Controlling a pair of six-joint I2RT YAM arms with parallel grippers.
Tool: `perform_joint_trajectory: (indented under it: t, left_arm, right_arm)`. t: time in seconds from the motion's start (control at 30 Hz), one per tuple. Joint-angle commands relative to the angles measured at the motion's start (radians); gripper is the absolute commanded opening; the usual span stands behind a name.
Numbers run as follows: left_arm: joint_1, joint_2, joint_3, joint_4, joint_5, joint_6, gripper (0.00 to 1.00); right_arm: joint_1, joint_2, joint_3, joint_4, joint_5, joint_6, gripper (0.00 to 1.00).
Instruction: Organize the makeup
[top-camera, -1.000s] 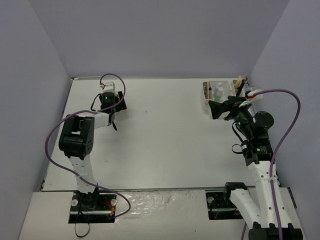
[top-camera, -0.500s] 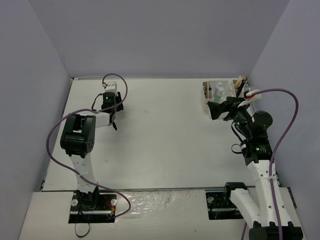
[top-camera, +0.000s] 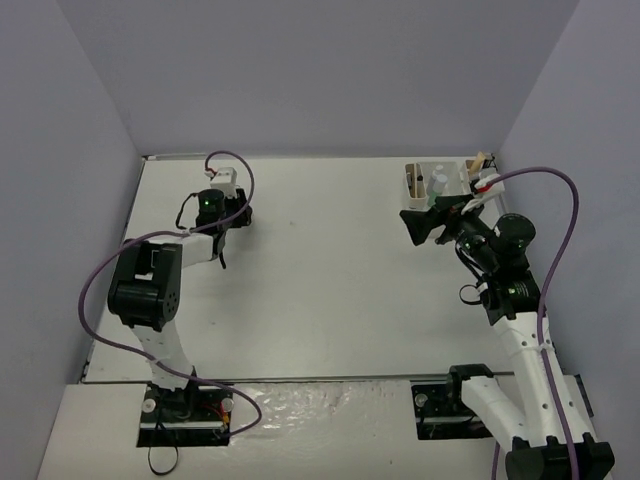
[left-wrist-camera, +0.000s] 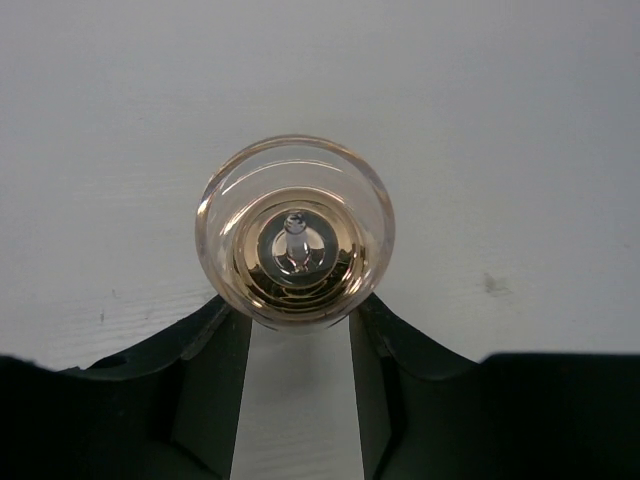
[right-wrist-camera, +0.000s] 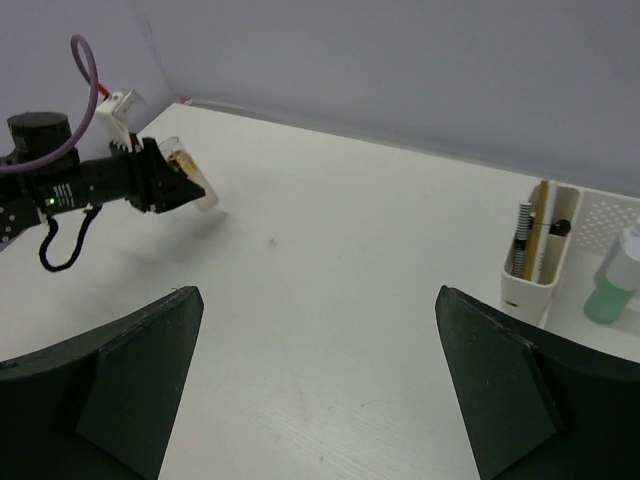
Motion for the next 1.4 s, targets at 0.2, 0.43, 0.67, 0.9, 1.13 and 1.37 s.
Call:
perform_joint_trajectory:
  t: [0.2,0.43,0.67,0.9,1.13,1.37]
  left_arm:
    - [-0.224,-0.429,0.078,-0.14,0.439,0.158,0.0]
    - [-0.406,-0.577,0.127,-0.35,0.505,0.251,0.0]
    - [-0.467,-0.602,0.18,-0.473,0.569,0.263,0.0]
    - [-0.485,-0.566,0.249,-0.597,0.624,0.314,0.0]
    - [-0.492,-0.554,0.284,-0.637,0.656,0.321,0.0]
    - [-0.499,-0.553,0.293,-0.674,0.686,0.341,0.0]
  right_arm:
    - [0.171,0.073,0.14,-0.023,-0.118,-0.014,0.96]
    - [0.259,0.111,0.169,-0.016,-0.114,-0.011,0.91]
    - [0.369,0.143,0.206,-0.013,-0.125,-0.022,0.84]
    - [0.448,0.192,0.222,-0.012,-0.133,-0.065,0.79]
    - [0.492,0.235,0.245,-0.012,-0.114,-0.099,0.71]
    - [0.515,0.268,0.262,-0.01,-0.108,-0.118,0.62]
